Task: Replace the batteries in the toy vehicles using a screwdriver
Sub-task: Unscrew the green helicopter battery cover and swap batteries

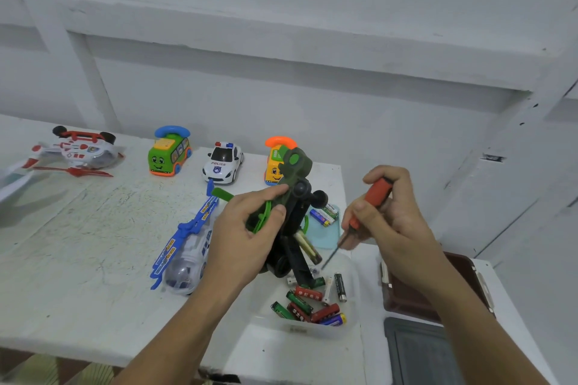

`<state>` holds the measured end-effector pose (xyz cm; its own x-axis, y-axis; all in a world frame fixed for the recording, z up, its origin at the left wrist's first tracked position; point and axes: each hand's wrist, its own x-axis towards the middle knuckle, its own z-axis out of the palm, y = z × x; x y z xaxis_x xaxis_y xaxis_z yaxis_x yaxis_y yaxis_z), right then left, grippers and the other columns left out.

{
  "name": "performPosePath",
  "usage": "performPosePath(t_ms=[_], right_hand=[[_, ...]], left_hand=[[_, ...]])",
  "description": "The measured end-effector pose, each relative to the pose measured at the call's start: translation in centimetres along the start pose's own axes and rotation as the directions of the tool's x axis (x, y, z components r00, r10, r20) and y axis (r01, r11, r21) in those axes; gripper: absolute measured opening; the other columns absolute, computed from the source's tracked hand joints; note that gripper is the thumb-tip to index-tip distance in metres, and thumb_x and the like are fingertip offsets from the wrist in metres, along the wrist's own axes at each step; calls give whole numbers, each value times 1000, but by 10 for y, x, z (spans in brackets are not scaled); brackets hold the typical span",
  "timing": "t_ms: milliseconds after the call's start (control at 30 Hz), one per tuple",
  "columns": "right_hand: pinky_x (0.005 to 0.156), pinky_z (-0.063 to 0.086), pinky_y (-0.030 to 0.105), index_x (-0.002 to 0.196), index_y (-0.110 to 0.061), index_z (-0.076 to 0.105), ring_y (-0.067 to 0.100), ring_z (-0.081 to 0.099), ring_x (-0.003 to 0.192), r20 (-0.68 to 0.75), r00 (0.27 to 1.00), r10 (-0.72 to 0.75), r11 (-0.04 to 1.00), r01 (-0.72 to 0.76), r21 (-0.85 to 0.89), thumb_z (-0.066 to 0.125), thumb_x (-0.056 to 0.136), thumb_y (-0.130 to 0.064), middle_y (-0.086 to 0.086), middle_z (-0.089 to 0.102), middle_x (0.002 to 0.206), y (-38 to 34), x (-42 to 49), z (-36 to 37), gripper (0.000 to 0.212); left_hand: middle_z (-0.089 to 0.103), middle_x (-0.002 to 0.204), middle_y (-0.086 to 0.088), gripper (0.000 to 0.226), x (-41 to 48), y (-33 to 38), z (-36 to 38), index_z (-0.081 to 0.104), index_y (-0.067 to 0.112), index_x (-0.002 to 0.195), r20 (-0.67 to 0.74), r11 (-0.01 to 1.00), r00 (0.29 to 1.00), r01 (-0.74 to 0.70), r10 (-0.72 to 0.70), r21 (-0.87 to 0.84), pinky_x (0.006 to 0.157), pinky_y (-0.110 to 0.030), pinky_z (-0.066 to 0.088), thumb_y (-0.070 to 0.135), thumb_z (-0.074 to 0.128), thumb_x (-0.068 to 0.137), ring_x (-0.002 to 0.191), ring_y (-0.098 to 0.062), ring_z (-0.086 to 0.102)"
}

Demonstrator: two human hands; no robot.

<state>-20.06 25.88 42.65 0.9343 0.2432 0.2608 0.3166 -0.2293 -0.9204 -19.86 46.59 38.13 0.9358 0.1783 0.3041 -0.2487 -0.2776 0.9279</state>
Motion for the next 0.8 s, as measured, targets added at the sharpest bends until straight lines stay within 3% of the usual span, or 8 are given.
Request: performPosePath(t_ms=[67,200,267,333,433,533,667,800], right_hand=[[68,60,42,106,-37,40,29,67,63,30,993,111,990,-107,-92,48,100,-13,6,64,73,5,-2,-4,26],[63,60,37,106,-38,39,28,67,61,-43,987,153,964,-159,-215,48,100,-17,10,64,78,15,0,-7,24],[61,60,40,108,-33,40,33,67,59,-136,972,194,979,-201,-36,47,101,-13,15,65,79,22,5,-8,23],[60,60,44,111,-27,40,37,66,58,-233,924,302,934,-239,265,46,102,-11,17,65,78,34,14,-9,19],[59,61,47,117,-16,39,39,70,63,-266,779,568,694,-280,664,48,101,-11,21,62,84,62,33,-16,19],[57,59,44,117,-9,39,42,72,74,-220,695,685,490,-216,845,47,99,-5,25,60,90,93,54,-23,20],[64,61,42,115,-8,39,35,73,78,-335,673,659,584,-177,793,45,100,0,21,60,90,118,85,-24,18],[75,56,39,101,-12,47,29,67,84,-427,654,625,738,-316,597,58,94,-1,17,63,101,135,109,-19,18]], left_hand=[[60,106,20,39,-1,-2,0,62,54,107,26,998,999,-21,19,64,83,-19,49,19,66,90,102,17,50],[60,109,13,40,0,-3,0,58,58,106,70,986,997,-32,21,162,79,2,37,22,66,90,102,18,48],[60,109,15,38,1,-4,0,61,55,107,57,994,998,5,-11,107,83,-4,41,22,65,90,100,17,49],[63,108,16,35,3,-6,-1,66,51,110,24,997,997,71,-71,14,89,-23,51,22,65,91,99,12,55],[69,102,12,30,10,-8,-2,69,44,112,-30,981,988,147,-152,-125,92,-39,55,22,64,92,100,-2,64],[69,97,-6,27,20,-9,-4,67,46,109,-32,940,969,229,-244,-252,87,-46,58,24,61,95,94,-19,69],[73,99,-8,24,34,-14,-7,64,37,116,-4,880,947,298,-322,-369,78,-42,60,25,56,97,88,-22,72],[74,100,-7,24,47,-25,-6,63,36,118,28,821,925,350,-379,-451,75,-41,58,27,55,97,87,-23,71]])
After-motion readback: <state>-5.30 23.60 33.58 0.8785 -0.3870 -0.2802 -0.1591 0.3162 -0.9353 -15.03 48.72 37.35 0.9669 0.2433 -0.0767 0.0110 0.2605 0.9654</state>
